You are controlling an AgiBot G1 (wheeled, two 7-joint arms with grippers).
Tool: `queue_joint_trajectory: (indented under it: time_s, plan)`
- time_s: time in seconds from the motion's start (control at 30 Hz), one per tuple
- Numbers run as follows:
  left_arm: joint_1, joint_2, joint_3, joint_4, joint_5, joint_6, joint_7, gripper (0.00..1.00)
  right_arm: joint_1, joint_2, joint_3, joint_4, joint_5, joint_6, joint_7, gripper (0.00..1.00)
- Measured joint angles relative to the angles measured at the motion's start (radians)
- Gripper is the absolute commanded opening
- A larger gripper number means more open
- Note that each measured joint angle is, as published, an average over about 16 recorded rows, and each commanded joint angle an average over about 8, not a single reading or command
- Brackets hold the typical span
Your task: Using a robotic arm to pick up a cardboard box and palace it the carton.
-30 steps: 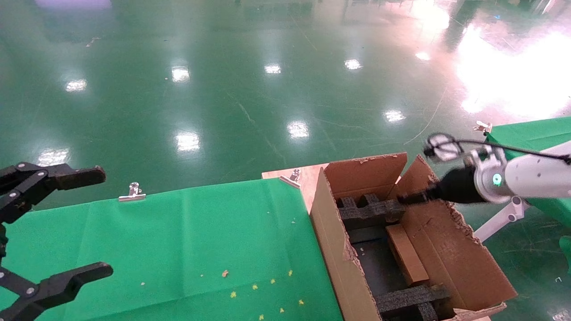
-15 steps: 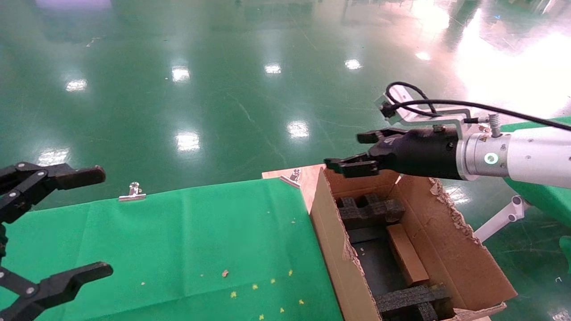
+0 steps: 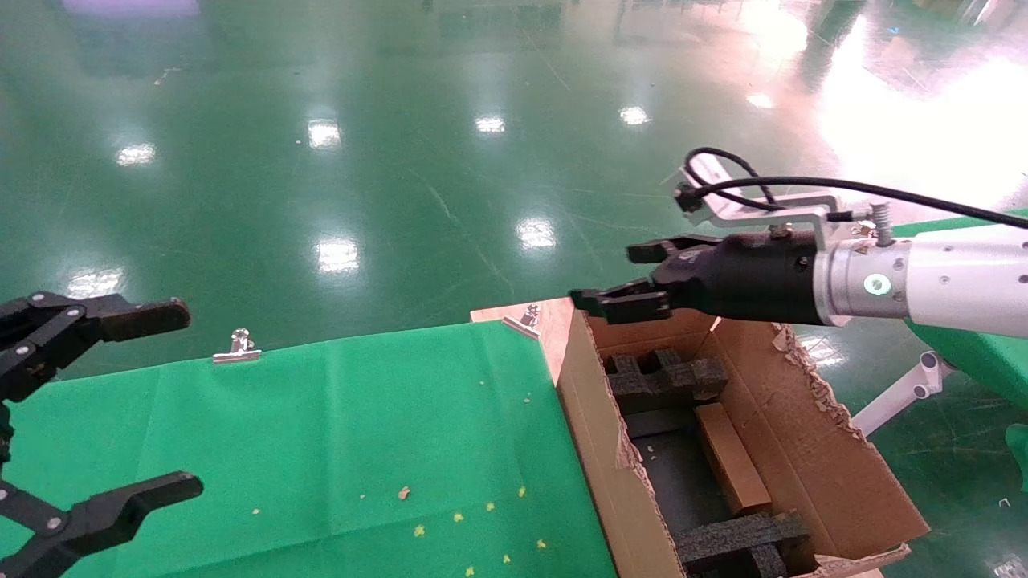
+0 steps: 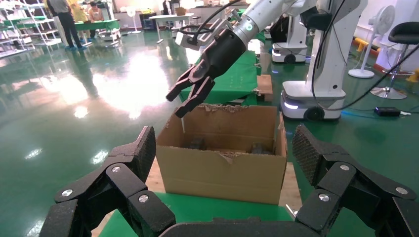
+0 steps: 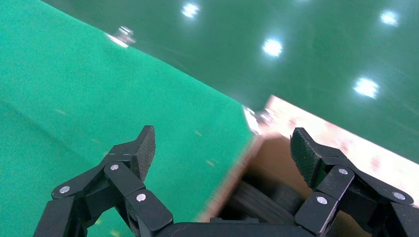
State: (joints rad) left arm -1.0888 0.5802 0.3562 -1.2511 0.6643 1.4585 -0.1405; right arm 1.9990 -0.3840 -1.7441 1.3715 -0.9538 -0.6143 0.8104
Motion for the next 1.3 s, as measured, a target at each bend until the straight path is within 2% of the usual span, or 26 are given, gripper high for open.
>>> queue_joint_trajectory:
  time_s: [0.23,1.3]
  plan:
    - [0.000,0.000,0.000,0.000,0.000,0.000,0.000,1.00,-0.093,-0.024,0.147,-0.010,0.021,-0.089,-0.062,1.00]
    - [0.000,0.000,0.000,0.000,0.000,0.000,0.000,1.00,-0.640,-0.157,1.013,-0.061,0.154,-0.610,-0.431,1.00]
